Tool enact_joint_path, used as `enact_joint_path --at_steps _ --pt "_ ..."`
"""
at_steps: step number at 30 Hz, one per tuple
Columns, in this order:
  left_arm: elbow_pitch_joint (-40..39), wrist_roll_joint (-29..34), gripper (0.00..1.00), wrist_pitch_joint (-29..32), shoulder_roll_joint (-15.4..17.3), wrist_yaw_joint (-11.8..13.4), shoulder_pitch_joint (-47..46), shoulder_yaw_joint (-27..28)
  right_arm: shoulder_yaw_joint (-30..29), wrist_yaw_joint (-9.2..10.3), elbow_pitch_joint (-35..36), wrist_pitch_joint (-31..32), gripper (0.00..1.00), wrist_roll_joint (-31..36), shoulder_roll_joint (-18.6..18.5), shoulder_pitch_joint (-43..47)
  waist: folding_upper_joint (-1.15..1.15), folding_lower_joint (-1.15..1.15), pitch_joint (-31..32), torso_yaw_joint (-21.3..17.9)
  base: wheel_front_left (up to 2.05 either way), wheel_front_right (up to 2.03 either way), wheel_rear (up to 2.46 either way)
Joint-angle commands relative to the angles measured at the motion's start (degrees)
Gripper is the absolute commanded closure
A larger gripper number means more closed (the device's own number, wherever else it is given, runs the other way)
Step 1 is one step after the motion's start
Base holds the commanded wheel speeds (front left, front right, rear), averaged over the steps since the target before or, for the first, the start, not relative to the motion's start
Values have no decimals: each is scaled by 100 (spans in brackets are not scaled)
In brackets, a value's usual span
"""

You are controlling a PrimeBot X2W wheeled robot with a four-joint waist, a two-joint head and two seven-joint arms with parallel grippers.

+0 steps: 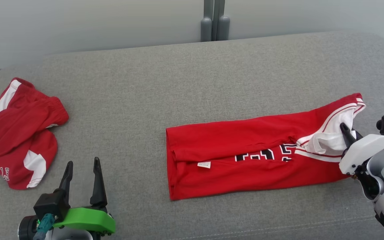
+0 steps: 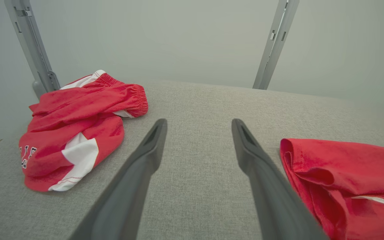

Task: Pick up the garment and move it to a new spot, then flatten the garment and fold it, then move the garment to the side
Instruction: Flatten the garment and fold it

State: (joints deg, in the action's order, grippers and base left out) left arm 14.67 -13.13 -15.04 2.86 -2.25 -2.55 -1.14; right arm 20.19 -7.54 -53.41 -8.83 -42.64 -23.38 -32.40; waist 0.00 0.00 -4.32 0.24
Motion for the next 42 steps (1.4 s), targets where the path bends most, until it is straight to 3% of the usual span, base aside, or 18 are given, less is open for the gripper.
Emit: enact_joint_path --at_steps 1,10,19,27,42 --pt "-20 -16 0 -16 8 25 78 16 144 10 417 178 100 -304 -132 202 0 0 90 -83 0 0 0" --pt "-11 -34 0 -15 10 9 96 -24 608 5 2253 661 100 -1573 -343 714 0 0 132 -83 0 0 0" --pt "56 -85 0 -15 10 0 -45 -152 1069 5 3187 831 100 -2185 -181 838 0 0 58 123 0 0 0" --pt "139 -133 0 -15 10 12 -147 -267 1528 5 3328 802 100 -2293 167 631 0 0 40 311 0 0 0" --pt "225 -221 0 -15 10 17 -291 -452 2086 5 2620 503 100 -2200 921 160 0 0 -65 540 0 0 0"
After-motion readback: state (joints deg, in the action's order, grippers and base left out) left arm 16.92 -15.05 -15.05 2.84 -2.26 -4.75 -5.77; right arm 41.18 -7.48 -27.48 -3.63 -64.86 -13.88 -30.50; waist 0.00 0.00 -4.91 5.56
